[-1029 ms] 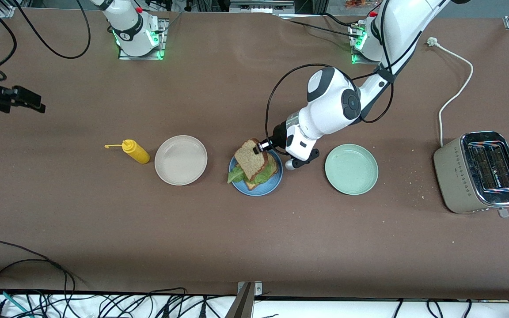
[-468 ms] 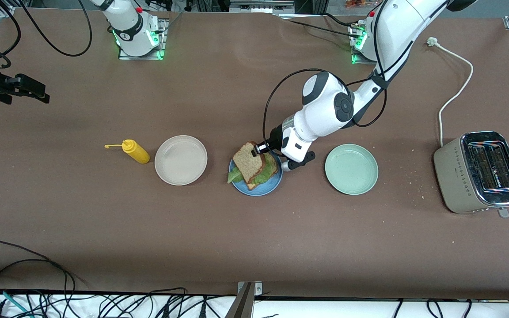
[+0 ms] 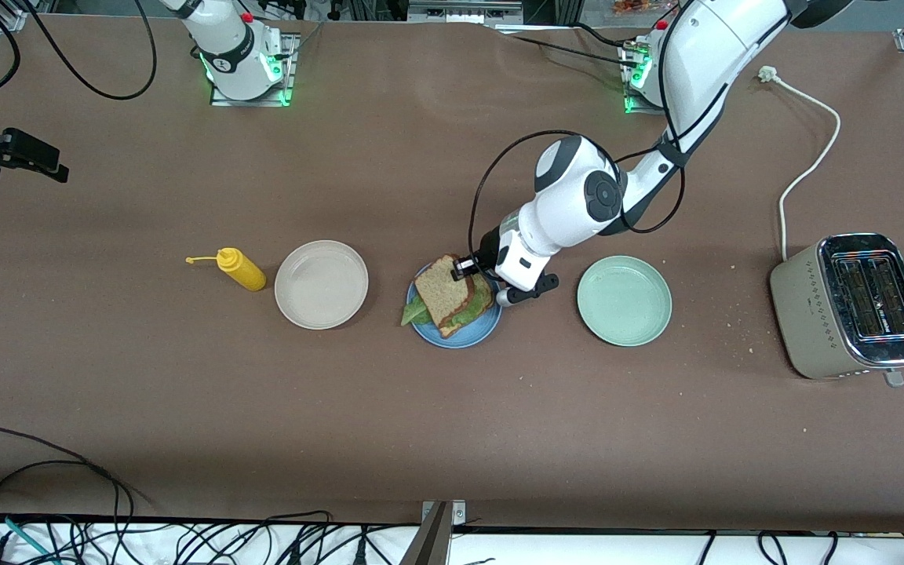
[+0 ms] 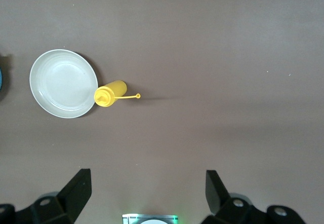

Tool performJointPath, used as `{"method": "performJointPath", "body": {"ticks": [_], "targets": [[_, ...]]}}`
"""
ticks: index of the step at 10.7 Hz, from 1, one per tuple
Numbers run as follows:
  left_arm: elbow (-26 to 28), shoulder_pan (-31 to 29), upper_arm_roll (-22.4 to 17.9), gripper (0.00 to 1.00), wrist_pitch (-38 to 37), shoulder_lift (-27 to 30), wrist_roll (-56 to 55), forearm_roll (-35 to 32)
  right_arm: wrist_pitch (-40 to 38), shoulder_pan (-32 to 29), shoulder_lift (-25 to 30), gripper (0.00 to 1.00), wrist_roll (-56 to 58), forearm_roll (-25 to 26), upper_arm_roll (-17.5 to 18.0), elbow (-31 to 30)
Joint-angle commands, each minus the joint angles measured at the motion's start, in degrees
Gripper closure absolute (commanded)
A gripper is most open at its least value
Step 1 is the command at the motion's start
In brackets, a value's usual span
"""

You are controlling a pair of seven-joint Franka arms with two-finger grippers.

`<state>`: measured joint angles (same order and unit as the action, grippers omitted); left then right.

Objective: Make sandwich in blue plate with both arms
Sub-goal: 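Lower the toast onto the lettuce and open the left gripper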

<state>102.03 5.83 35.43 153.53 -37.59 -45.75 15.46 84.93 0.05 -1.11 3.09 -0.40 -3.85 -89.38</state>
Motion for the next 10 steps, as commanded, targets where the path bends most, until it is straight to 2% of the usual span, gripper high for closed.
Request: {"method": "performJointPath", "body": {"ticks": [1, 2, 4, 5, 6, 7, 8, 10], "targets": [[-0.42, 0.59, -2.11, 1.00, -3.82, -0.82, -0.04, -4.29, -0.38, -0.14, -0.64, 0.00, -0.45, -0.74, -0.37, 1.13], [-0.42, 0.50, -2.55, 1.00, -5.24, -0.91, -0.13, -5.43, -0.38, -0.14, -0.64, 0.00, -0.45, -0.74, -0.37, 1.13], [-0.42, 0.58, -3.70, 0.77, -6.57, -1.25, -0.04, -5.62, -0.38, -0.14, -0.73, 0.00, -0.45, -0.74, -0.28, 1.13], [-0.51, 0.59, -3.87, 0.48, -6.57, -1.69, -0.04, -5.62, -0.29, -0.14, -0.73, 0.00, -0.45, -0.57, -0.37, 1.13], [-0.69, 0.59, -3.88, 0.22, -6.57, -1.70, -0.04, -5.62, -0.03, -0.14, -0.73, 0.00, -0.45, -0.57, -0.37, 1.31], [-0.95, 0.59, -3.88, 0.07, -6.57, -1.70, -0.04, -5.62, 0.23, -0.14, -0.91, 0.00, -0.54, -0.57, -0.45, 1.31], [-1.13, 0.59, -3.88, 0.00, -6.57, -1.78, -0.13, -5.71, 0.15, -0.14, -1.08, 0.00, -0.45, -0.57, -0.45, 1.31], [-1.30, 0.50, -3.88, 0.00, -6.66, -1.61, -0.22, -5.62, 0.24, -0.14, -1.08, 0.00, -0.45, -0.57, -0.45, 1.31]]}}
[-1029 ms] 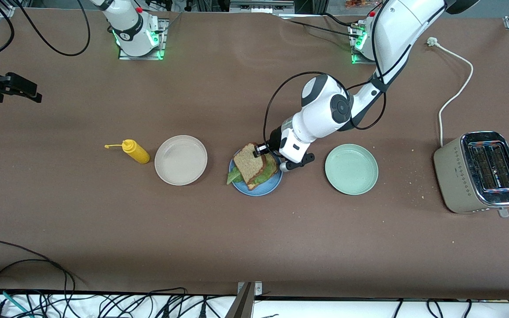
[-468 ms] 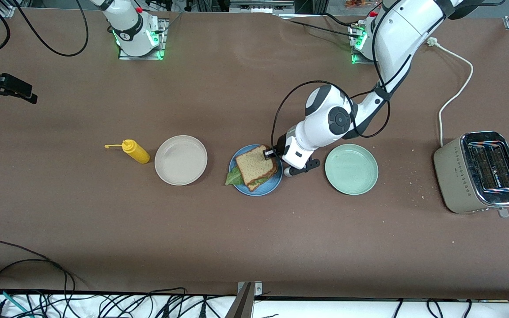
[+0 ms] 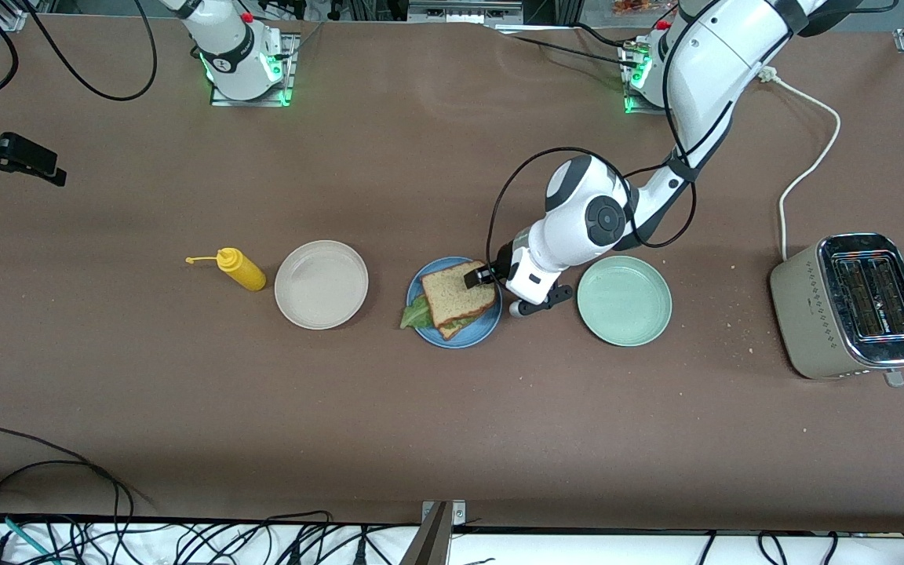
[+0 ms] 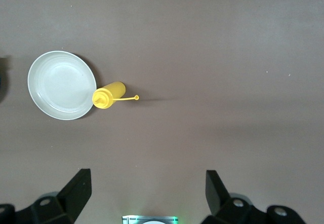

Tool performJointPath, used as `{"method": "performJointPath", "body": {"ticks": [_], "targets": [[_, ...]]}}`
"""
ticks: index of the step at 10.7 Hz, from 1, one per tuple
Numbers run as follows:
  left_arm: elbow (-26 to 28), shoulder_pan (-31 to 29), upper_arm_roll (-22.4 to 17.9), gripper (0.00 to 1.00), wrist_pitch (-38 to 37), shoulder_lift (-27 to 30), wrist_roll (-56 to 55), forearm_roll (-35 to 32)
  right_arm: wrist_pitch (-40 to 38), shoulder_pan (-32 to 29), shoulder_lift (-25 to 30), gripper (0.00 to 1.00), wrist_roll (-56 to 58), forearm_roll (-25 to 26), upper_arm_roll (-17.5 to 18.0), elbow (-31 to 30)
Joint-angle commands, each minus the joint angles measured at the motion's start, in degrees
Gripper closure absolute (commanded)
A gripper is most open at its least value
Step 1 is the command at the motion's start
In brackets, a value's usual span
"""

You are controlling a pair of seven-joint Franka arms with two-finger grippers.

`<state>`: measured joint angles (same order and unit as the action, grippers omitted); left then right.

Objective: Make sandwich in blue plate with both arms

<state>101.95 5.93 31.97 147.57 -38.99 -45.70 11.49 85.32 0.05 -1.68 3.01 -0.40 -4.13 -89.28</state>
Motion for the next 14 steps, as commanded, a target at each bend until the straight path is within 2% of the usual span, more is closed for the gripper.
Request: {"method": "performJointPath", "body": {"ticks": [1, 4, 7, 10, 11, 14], "targets": [[-1.31, 0.22, -0.42, 0.00, -0.70, 0.05, -0.35, -1.65, -0.15, -0.14, -0.52, 0.00, -0.38, -0.39, -0.17, 1.22], [-2.19, -0.83, -0.50, 0.00, -4.20, 2.41, -0.44, -1.65, -0.06, -0.14, -0.61, 0.00, -0.38, -0.30, -0.17, 1.30], [-8.23, -6.17, -0.77, 0.00, -25.67, 9.79, -0.18, -2.69, -0.15, -0.14, -0.69, 0.00, -0.38, -0.39, -0.17, 1.57], [-15.27, -12.42, -0.50, 0.00, -43.19, 15.07, 0.61, -10.33, -0.06, -0.14, -0.61, 0.00, -0.38, -0.13, -0.17, 1.83], [-16.68, -14.17, -0.59, 0.00, -46.72, 16.74, 3.57, -12.87, -0.06, -0.14, -0.69, 0.00, -0.38, -0.30, -0.17, 2.53], [-17.05, -20.32, -0.68, 0.00, -51.14, 20.70, 14.36, -20.09, -0.15, -0.14, -0.61, 0.00, -0.20, -0.21, -0.17, 2.80]]}}
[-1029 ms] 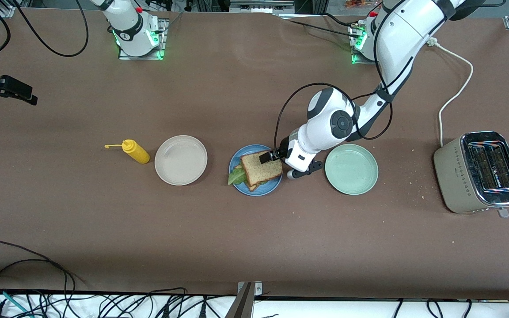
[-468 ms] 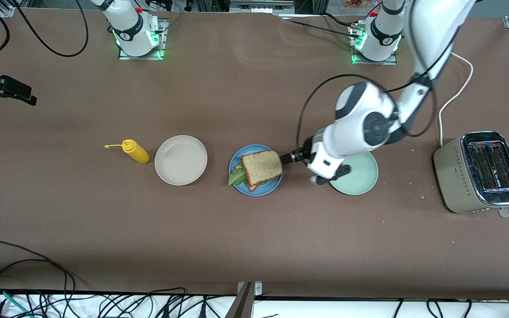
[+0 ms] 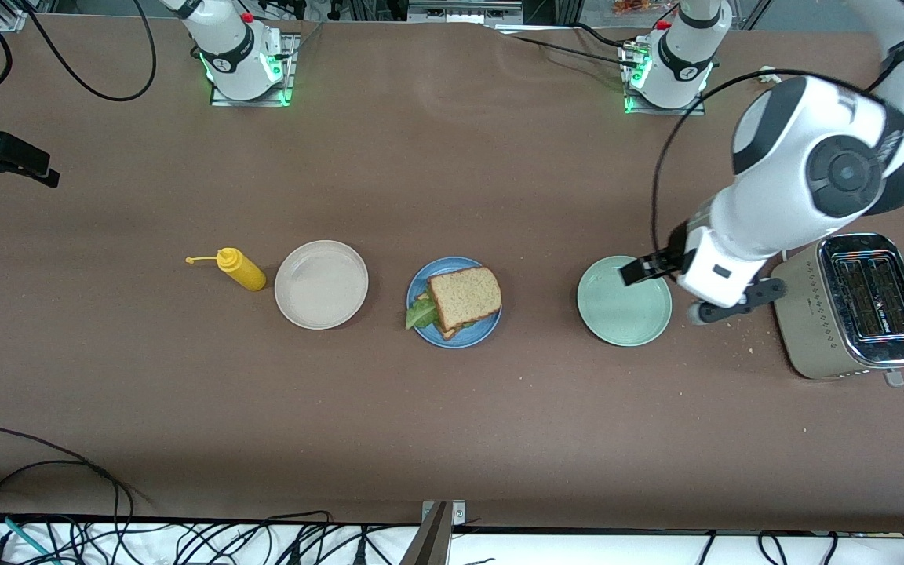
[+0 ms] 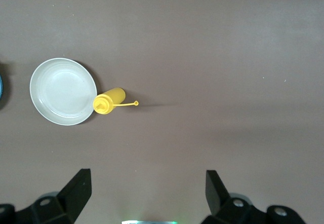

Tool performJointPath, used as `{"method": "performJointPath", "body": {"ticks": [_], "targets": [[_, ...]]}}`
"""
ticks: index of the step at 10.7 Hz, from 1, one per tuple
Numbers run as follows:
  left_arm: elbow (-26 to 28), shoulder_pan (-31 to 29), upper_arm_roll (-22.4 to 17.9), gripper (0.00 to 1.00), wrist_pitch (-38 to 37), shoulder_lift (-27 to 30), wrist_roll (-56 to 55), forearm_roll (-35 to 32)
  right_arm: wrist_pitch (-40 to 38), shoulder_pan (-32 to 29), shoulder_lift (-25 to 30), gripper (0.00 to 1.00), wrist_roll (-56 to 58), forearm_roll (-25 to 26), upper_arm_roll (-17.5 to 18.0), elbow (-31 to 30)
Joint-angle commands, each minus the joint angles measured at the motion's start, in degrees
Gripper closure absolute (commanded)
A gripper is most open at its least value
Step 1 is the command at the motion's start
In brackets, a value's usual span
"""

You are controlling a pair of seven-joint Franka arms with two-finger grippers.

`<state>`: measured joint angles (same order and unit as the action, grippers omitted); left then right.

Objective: Make sandwich in blue plate with both arms

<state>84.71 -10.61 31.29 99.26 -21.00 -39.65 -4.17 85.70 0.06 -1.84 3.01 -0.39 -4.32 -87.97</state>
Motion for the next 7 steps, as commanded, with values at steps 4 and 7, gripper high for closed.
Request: {"method": "performJointPath", "body": {"ticks": [4, 7], "targets": [[0.20, -11.44, 0.09, 0.00, -4.69, 6.49, 22.84, -4.62, -0.63, -0.15, -0.45, 0.00, 0.07, -0.49, -2.44, 1.75], [0.20, -13.56, 0.18, 0.00, -5.04, 6.76, 25.32, -4.45, -0.89, -0.15, -0.36, 0.00, -0.02, -0.40, -2.36, 2.54]]}}
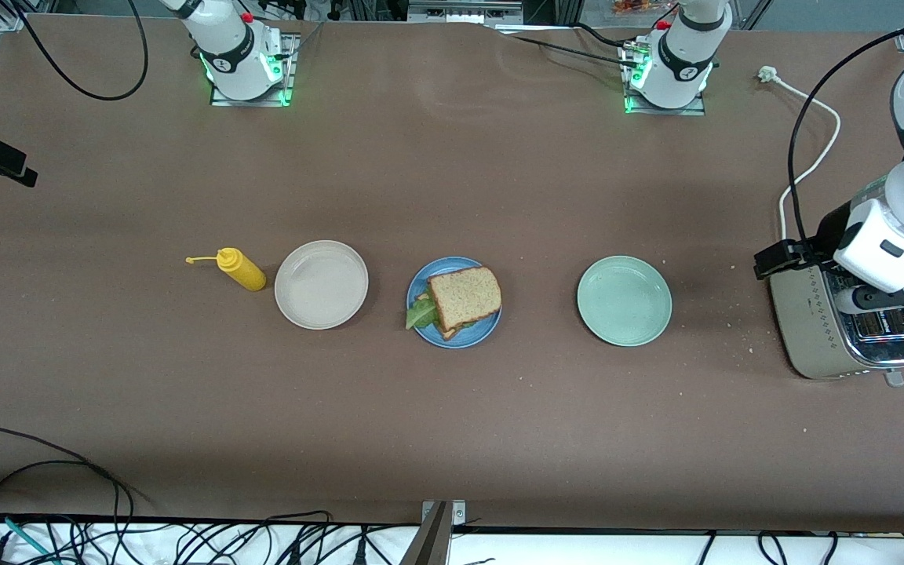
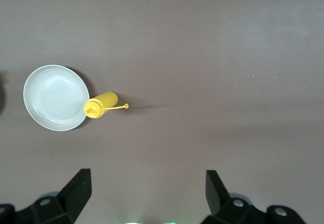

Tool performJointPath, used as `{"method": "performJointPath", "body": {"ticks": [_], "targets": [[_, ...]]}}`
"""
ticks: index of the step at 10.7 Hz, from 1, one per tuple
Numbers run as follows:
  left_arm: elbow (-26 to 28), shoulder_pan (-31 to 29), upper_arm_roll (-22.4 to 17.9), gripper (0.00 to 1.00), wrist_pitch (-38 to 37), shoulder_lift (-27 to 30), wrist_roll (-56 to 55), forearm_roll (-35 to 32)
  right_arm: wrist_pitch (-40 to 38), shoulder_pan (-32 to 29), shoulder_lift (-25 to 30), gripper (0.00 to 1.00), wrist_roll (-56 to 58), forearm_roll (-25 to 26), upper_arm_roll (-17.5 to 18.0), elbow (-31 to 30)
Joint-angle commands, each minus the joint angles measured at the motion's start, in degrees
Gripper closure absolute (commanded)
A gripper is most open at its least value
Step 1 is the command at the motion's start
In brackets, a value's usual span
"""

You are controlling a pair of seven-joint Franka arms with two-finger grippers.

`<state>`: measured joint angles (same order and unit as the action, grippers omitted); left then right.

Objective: Make sandwich in blue plate with both arms

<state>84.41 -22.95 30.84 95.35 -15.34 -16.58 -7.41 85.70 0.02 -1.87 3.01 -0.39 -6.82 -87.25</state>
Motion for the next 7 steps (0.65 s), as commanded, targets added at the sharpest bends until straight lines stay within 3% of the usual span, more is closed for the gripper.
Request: {"method": "performJointPath", "body": {"ticks": [1, 3, 4, 6, 7], "targets": [[0.41, -1.40, 0.63, 0.00, -1.48, 1.10, 2.43, -1.29, -0.89, -0.11, -0.33, 0.00, -0.02, -0.41, 0.14, 1.82], [0.49, -0.70, -1.20, 0.00, -1.57, 1.54, 3.13, -1.03, -0.89, -0.11, -0.33, 0.00, -0.02, -0.49, 0.23, 1.82], [0.49, 2.70, -5.31, 0.00, -2.09, 2.07, 4.87, -0.33, -0.89, -0.11, -0.33, 0.00, -0.02, -0.49, 0.23, 1.82], [1.02, 12.89, -18.91, 0.00, -2.80, 4.61, 8.30, 4.57, -0.89, -0.11, -0.33, 0.00, -0.02, -0.49, 0.23, 1.82], [1.54, 14.15, -20.89, 0.00, -2.89, 5.40, 8.93, 6.52, -0.89, -0.11, -0.33, 0.00, -0.02, -0.49, 0.23, 1.82]]}}
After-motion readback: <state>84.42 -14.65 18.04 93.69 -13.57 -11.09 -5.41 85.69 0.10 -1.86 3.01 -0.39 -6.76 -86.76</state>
